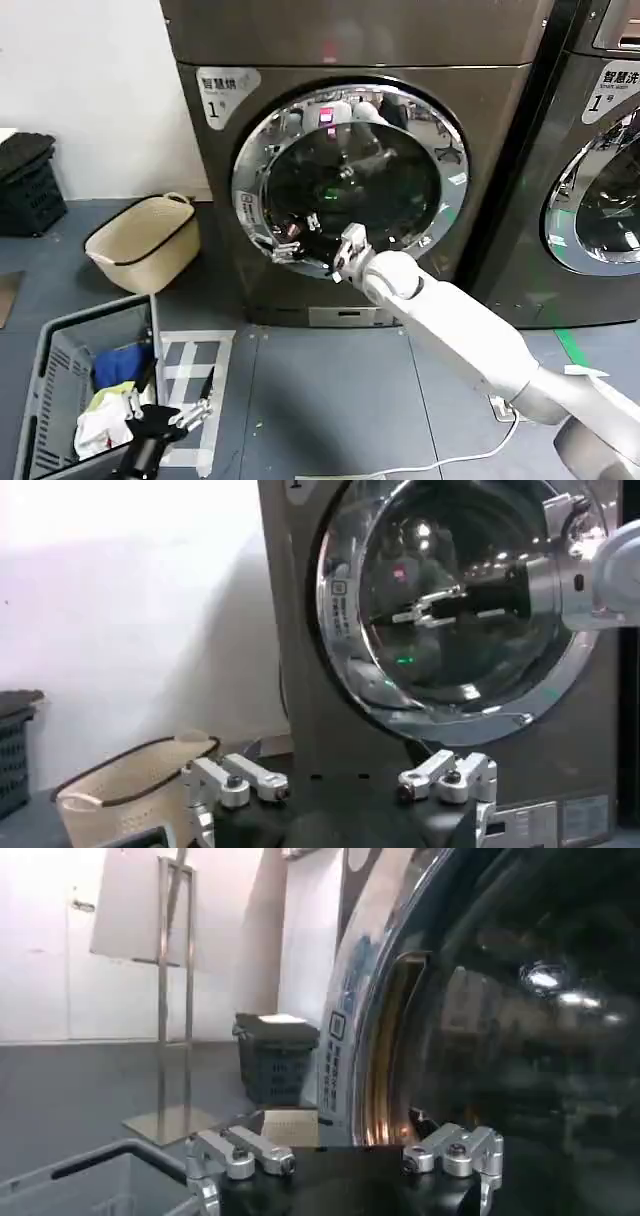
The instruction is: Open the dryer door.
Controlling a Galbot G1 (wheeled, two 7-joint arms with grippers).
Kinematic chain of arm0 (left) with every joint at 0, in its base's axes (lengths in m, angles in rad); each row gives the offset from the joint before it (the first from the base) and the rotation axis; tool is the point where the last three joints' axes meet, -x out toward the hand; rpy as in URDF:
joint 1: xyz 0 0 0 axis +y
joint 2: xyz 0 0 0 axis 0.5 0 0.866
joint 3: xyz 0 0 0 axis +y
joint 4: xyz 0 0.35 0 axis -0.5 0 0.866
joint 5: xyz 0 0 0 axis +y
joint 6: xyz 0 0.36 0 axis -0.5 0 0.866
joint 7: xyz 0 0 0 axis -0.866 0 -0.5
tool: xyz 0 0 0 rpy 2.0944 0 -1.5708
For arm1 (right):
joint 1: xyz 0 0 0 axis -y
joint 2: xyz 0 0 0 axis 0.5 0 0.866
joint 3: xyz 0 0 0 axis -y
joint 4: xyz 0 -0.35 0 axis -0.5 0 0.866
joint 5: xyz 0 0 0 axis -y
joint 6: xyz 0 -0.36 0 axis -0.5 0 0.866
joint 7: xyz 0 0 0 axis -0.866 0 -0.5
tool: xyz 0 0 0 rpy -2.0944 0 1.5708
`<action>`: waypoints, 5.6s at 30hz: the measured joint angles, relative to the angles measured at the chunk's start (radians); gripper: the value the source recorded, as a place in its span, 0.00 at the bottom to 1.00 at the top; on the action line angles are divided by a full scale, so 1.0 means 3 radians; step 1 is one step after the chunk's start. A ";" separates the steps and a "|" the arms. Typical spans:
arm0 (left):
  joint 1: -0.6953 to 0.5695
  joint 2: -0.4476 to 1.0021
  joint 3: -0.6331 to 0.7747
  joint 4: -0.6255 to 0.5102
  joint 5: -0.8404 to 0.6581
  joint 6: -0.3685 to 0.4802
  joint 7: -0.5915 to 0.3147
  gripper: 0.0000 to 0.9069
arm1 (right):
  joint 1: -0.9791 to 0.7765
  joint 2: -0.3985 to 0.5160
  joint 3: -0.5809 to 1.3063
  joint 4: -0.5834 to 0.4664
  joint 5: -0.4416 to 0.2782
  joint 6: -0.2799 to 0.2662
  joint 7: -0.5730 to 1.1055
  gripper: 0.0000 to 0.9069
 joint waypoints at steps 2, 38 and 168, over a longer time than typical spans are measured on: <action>0.0002 -0.0001 0.0000 0.0000 0.0000 0.0000 0.0000 1.00 | 0.0014 0.0019 -0.0005 -0.0033 -0.0005 0.0006 -0.0020 1.00; 0.0033 -0.0020 0.0015 -0.0050 0.0000 -0.0009 0.0002 1.00 | 0.0210 0.0408 -0.0023 -0.0543 -0.0111 0.0080 -0.0378 1.00; -0.2064 0.2058 0.0731 0.0769 -0.1052 0.0230 0.0912 1.00 | -0.3344 -0.1954 0.3136 0.2164 0.0138 0.0887 -0.2399 1.00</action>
